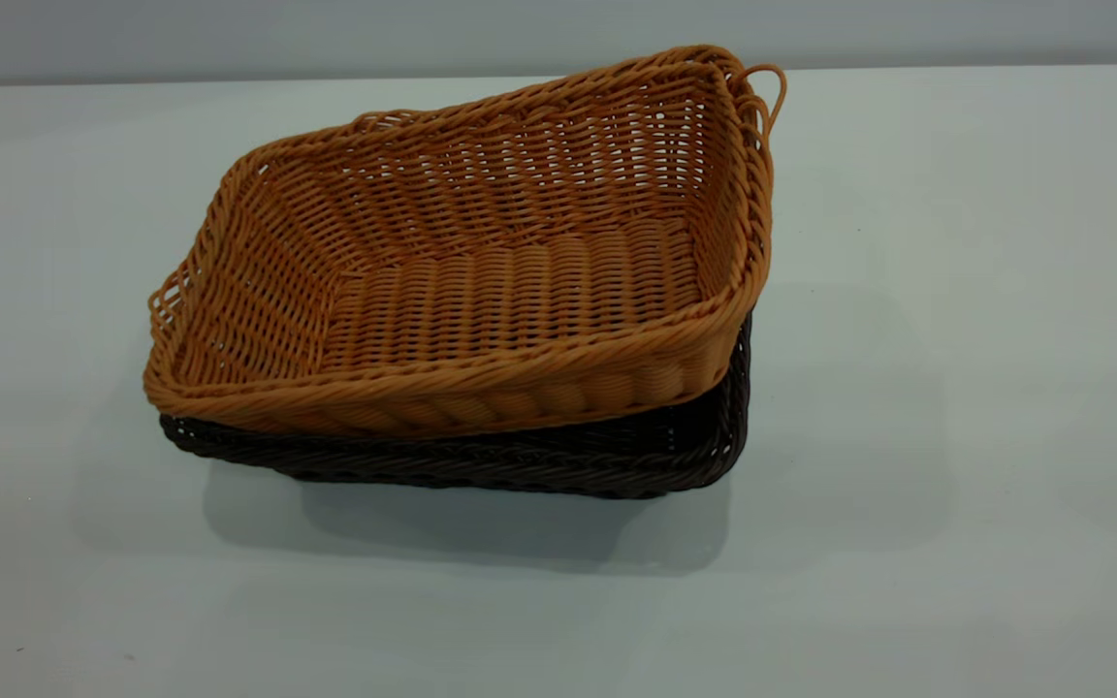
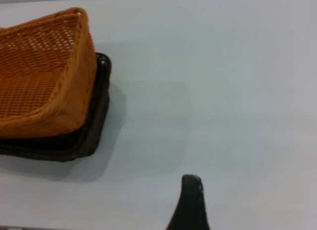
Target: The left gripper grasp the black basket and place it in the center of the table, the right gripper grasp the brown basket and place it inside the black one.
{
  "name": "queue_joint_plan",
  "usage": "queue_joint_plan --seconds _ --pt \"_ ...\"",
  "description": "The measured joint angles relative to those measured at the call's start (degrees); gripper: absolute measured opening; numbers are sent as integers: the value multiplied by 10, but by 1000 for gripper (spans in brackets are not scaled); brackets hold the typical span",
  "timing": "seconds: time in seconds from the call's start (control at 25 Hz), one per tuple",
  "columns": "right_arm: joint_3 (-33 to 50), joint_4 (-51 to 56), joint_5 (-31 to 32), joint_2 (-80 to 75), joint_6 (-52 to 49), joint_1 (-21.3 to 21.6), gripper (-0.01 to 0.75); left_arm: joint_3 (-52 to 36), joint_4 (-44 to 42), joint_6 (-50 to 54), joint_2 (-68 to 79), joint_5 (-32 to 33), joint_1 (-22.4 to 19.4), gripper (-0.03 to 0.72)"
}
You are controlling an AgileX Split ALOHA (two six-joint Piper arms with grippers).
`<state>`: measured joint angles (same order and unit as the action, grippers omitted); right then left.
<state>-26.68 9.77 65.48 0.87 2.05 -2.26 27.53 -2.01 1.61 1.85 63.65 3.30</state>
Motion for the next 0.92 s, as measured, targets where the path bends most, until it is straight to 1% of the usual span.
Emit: queue_joint_plan --seconds 0.16,0.32,0.92 --pt "0 3 1 0 0 -6 547 0 0 0 -26 1 -29 366" --pt "0 3 1 0 0 -7 542 0 0 0 -29 2 -42 366" --pt "0 3 1 0 0 -7 542 0 0 1 -29 2 -43 366"
